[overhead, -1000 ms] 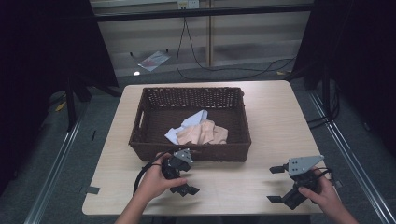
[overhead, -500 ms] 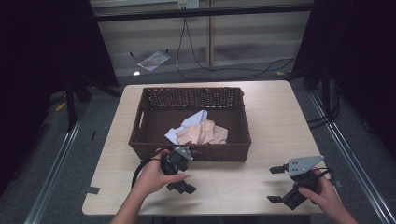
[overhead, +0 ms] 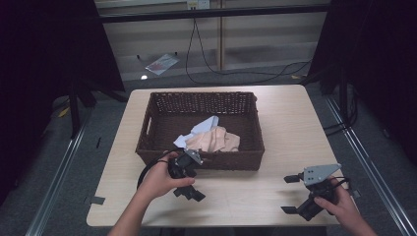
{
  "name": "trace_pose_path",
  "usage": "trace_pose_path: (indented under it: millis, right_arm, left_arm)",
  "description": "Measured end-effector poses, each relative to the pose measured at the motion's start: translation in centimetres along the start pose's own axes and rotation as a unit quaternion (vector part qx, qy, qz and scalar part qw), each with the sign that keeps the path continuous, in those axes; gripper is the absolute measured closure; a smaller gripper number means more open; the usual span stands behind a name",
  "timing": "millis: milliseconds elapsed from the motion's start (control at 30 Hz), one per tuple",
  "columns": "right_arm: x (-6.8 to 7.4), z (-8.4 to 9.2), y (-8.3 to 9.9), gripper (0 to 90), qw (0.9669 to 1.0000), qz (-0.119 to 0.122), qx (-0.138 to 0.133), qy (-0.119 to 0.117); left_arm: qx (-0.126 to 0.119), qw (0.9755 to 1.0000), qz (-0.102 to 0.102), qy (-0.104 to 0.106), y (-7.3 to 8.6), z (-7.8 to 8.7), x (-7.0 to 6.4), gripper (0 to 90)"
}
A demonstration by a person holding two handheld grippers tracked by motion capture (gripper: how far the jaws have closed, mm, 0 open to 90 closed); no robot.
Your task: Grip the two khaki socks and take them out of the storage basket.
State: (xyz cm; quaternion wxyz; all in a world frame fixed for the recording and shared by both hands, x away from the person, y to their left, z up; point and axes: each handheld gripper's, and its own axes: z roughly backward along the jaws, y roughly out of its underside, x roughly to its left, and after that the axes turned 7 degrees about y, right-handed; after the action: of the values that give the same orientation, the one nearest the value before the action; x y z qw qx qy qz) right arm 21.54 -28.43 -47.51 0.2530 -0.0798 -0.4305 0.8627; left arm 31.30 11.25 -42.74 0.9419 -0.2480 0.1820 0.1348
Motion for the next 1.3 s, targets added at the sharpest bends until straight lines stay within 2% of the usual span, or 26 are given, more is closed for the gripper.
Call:
trace_pose_path:
  millis: [133, 200, 367, 467, 500, 600, 667, 700, 733, 900, 967, 1033, 1200, 1233, 1267, 1300]
  right_arm:
    - [0.0, 0.0, 0.0, 1.3, 1.0000, -0.001, 0.000, 0.000]
    - [0.0, 0.0, 0.0, 1.3, 1.0000, 0.000, 0.000, 0.000]
    - [0.0, 0.0, 0.0, 1.3, 1.0000, -0.001, 0.000, 0.000]
    - [0.0, 0.0, 0.0, 1.3, 1.0000, 0.001, -0.001, 0.000]
    - [0.0, 0.1, 0.0, 1.3, 1.0000, 0.000, -0.001, -0.001]
    - [0.0, 0.1, 0.0, 1.3, 1.0000, -0.001, 0.000, 0.001]
    - [0.0, 0.1, 0.0, 1.3, 1.0000, 0.000, 0.000, 0.000]
    - [0.0, 0.1, 0.0, 1.3, 1.0000, 0.000, 0.000, 0.000]
    - [0.0, 0.1, 0.0, 1.3, 1.0000, 0.000, 0.000, 0.001]
    - [0.0, 0.2, 0.0, 1.3, 1.0000, 0.000, -0.002, 0.003]
    - [0.0, 0.2, 0.0, 1.3, 1.0000, 0.000, -0.003, 0.002]
    - [0.0, 0.2, 0.0, 1.3, 1.0000, 0.001, -0.002, 0.003]
    - [0.0, 0.2, 0.0, 1.3, 1.0000, -0.001, -0.002, 0.002]
    - [0.0, 0.2, 0.0, 1.3, 1.0000, -0.001, -0.002, 0.001]
    - [0.0, 0.2, 0.0, 1.3, 1.0000, 0.000, -0.003, 0.001]
    - [0.0, 0.2, 0.0, 1.3, 1.0000, 0.000, -0.003, 0.002]
  left_arm:
    - [0.006, 0.9999, 0.008, 0.003, -0.6, 0.9, -0.1, 6.7]
    - [0.014, 0.9999, 0.002, 0.003, -0.9, 1.4, -0.2, 6.8]
    - [0.007, 0.9999, 0.009, 0.006, -1.8, 2.7, -0.2, 6.8]
    - [0.013, 0.9998, 0.007, 0.009, -2.4, 3.6, -0.1, 6.8]
    - [0.008, 0.9998, 0.014, 0.009, -2.5, 3.7, -0.2, 6.8]
    - [0.011, 0.9998, 0.012, 0.006, -3.0, 4.3, -0.1, 7.0]
    - [0.008, 0.9998, 0.018, 0.008, -3.2, 4.6, -0.1, 6.9]
    - [0.009, 0.9998, 0.016, 0.010, -3.6, 5.1, 0.1, 6.9]
    - [0.005, 0.9997, 0.023, 0.012, -3.7, 5.3, 0.1, 7.0]
    - [0.008, 0.9995, 0.029, 0.005, -4.5, 6.5, 0.7, 7.0]
    - [-0.003, 0.9993, 0.036, 0.004, -4.7, 6.7, 0.9, 7.3]
    - [0.004, 0.9994, 0.033, 0.004, -5.0, 7.1, 1.2, 7.4]
    - [-0.001, 0.9990, 0.044, -0.005, -5.7, 7.6, 1.8, 7.7]
    - [-0.008, 0.9986, 0.051, -0.009, -5.8, 7.6, 2.0, 7.7]
    - [-0.003, 0.9989, 0.047, -0.008, -6.0, 7.7, 2.3, 7.7]
    - [-0.006, 0.9984, 0.055, -0.007, -6.1, 7.8, 2.4, 7.7]
